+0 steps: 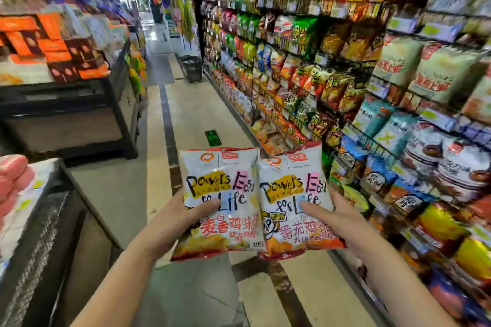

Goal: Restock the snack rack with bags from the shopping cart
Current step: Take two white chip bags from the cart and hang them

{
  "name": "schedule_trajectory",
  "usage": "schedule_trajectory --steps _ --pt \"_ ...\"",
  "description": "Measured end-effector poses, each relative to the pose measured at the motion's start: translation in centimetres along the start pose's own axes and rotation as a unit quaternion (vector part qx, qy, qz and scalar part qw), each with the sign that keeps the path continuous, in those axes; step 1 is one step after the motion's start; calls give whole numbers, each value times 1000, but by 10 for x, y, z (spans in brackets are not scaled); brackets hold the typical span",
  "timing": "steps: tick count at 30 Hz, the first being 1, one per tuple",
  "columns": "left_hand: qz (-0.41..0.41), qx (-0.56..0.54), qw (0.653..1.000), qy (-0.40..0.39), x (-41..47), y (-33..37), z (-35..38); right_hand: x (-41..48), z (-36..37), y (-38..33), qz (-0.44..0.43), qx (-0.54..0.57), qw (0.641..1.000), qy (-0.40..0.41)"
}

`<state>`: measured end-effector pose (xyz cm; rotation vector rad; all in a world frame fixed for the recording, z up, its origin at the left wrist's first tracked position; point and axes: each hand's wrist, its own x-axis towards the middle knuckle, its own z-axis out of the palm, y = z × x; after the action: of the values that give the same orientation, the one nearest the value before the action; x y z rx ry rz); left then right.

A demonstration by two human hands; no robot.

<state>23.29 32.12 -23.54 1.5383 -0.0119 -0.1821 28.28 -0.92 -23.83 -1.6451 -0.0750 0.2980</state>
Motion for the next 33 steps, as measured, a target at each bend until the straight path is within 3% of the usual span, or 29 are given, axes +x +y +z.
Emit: schedule_trajectory --steps 6,14,27,33 --pt "7 7 999 -45 104 28 -39 62 -5 -25 -23 36 997 71" --pt "38 51 996 -68 238 68 -32 146 -39 -57 -47 26 984 168" --pt "112 89 979 -147 443 157 50 224 -152 -137 -110 33 940 321" --pt "178 157 965 -115 504 201 107 236 -201 -166 -111 8 920 376"
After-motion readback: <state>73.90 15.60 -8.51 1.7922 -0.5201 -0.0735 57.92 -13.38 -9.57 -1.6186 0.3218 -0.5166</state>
